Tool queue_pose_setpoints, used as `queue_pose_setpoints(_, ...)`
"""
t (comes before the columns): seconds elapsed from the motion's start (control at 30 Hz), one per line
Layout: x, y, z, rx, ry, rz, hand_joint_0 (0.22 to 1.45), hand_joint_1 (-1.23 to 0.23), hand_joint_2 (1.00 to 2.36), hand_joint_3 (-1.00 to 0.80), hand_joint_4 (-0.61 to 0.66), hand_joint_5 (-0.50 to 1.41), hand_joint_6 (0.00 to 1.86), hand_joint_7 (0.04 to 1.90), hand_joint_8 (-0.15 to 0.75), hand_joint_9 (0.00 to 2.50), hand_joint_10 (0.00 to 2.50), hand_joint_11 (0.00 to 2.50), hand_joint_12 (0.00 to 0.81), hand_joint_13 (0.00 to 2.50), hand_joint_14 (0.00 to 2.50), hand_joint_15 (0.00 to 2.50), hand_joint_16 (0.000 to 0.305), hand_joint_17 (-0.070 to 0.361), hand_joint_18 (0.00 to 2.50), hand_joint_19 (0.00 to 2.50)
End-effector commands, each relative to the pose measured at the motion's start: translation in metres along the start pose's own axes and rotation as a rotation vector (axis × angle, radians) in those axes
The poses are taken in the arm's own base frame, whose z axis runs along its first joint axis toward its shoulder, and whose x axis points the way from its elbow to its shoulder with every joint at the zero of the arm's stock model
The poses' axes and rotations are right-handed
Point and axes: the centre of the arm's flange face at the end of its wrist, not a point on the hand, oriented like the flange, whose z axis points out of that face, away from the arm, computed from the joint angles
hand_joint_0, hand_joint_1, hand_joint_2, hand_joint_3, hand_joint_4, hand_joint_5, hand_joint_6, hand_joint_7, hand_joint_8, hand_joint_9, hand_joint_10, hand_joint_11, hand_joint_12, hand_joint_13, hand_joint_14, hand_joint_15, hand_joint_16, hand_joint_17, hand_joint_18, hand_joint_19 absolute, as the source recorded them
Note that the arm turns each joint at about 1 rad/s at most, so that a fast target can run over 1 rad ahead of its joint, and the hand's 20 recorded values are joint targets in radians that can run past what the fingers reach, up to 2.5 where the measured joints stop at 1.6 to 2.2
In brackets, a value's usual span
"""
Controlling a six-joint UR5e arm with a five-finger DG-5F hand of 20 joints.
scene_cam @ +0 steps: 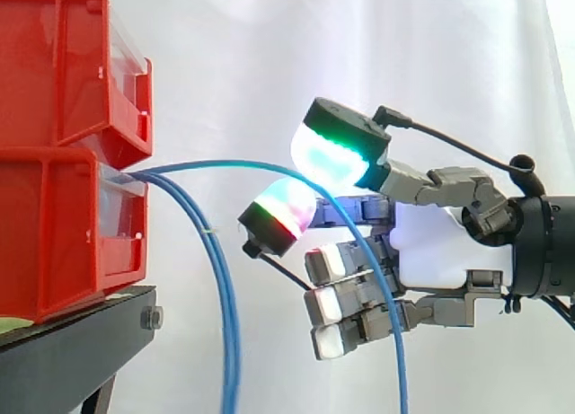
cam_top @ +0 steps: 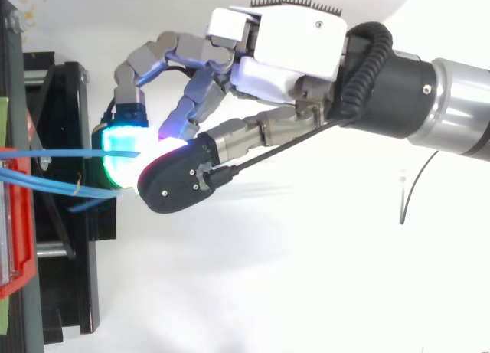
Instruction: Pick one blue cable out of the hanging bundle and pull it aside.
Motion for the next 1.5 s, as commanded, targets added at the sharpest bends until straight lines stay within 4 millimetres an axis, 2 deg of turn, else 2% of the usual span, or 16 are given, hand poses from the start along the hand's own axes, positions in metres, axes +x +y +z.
queue_pose_setpoints(0.0, 0.000, 0.000, 0.000, 0.001, 0.001, 0.000, 0.59, -0.73, 1.01, -0.37, -0.02, -0.16, 0.90, 1.02, 0.321, 1.20, 0.02, 0.72, 0.366, 1.02, 0.02, 0.66, 0.049, 0.109, 0.83, 0.68)
queue_pose_setpoints(0.37, 0.001, 0.000, 0.000, 0.001, 0.011, 0.000, 0.59, -0.80, 1.03, -0.01, -0.09, -0.12, 0.94, 1.12, 0.290, 1.31, 0.02, 0.71, 0.373, 1.07, 0.02, 0.64, 0.050, 0.112, 0.89, 0.65)
queue_pose_setpoints(0.63, 0.005, -0.008, -0.010, 0.087, 0.037, -0.046, 0.59, -0.81, 1.02, 0.03, -0.06, -0.10, 0.93, 1.14, 0.332, 1.28, 0.02, 0.63, 0.390, 1.02, 0.02, 0.60, 0.052, 0.117, 0.88, 0.61)
queue_pose_setpoints(0.67, 0.006, -0.008, -0.022, 0.176, 0.093, -0.100, 0.59, -0.81, 1.02, 0.03, -0.05, -0.10, 0.93, 1.14, 0.331, 1.26, 0.02, 0.62, 0.391, 0.99, 0.02, 0.59, 0.052, 0.118, 0.86, 0.61)
queue_pose_setpoints(1.0, -0.005, 0.039, -0.042, 0.231, 0.103, -0.211, 0.59, -0.81, 1.02, 0.03, 0.00, -0.10, 0.93, 1.16, 0.343, 1.22, 0.02, 0.60, 0.396, 0.94, 0.02, 0.58, 0.053, 0.119, 0.80, 0.58)
queue_pose_setpoints(1.47, -0.007, 0.042, -0.043, 0.235, 0.064, -0.180, 0.59, -0.81, 1.02, 0.03, 0.09, -0.09, 0.92, 1.18, 0.363, 1.19, 0.02, 0.61, 0.408, 0.91, 0.02, 0.59, 0.055, 0.124, 0.78, 0.58)
